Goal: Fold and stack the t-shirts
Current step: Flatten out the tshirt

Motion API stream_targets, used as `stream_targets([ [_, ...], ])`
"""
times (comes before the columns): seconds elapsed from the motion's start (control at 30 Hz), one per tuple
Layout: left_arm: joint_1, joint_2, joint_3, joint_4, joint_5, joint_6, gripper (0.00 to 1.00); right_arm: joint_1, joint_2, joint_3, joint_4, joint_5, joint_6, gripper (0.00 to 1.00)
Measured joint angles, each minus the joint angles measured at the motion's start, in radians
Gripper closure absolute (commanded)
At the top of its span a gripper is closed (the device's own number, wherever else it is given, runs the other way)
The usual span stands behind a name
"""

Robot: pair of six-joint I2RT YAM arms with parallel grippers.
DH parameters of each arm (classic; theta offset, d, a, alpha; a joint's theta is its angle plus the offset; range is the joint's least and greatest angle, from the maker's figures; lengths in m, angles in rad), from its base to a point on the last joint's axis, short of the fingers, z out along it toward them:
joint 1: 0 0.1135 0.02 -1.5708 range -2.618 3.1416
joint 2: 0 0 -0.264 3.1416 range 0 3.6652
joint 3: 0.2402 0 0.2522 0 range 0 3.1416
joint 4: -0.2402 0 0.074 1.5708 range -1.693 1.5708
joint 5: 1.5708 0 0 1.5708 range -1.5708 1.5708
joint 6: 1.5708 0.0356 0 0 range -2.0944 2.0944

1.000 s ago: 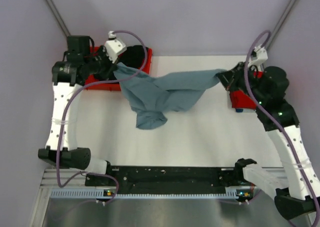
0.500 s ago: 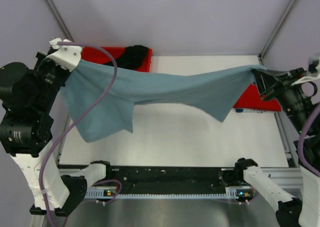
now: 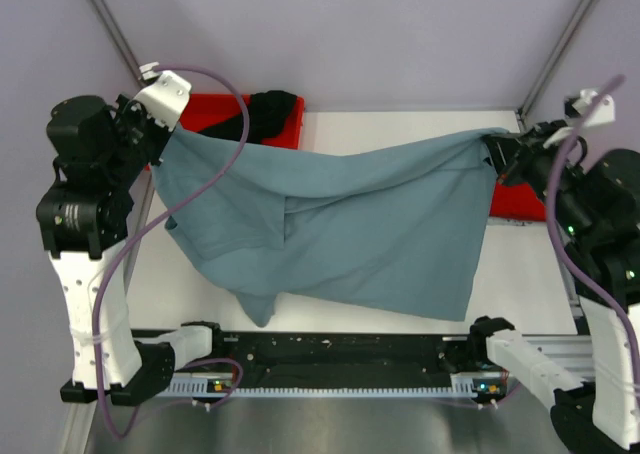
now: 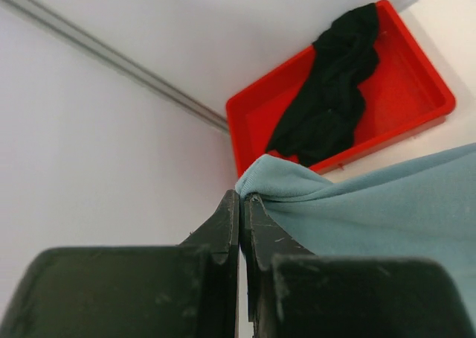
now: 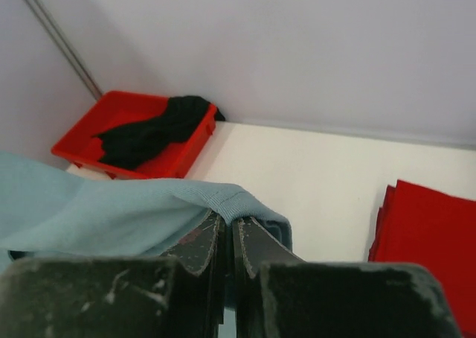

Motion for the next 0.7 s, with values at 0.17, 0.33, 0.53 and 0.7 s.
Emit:
stream_targets([
  [0.17, 0.000, 0.071, -0.033, 0.033, 0.046, -0.051, 1.00, 0.000, 0.099, -0.034, -0.015, 0.036, -0.016, 1.00],
  [0.33, 0.000, 0.066, -0.037, 0.038, 0.069, -0.068, 1.00, 0.000, 0.074, -0.046, -0.038, 0.059, -0.031, 1.00],
  [0.53, 0.000, -0.027, -0.033, 0.014, 0.075, -0.062, 1.00, 0.000, -0.066, -0.043, -0.045, 0.066, -0.033, 1.00],
  [0.7, 0.000, -0.118, 0.048, -0.055, 0.066, -0.046, 1.00, 0.000, -0.160, -0.002, -0.089, 0.041, -0.031, 1.00],
])
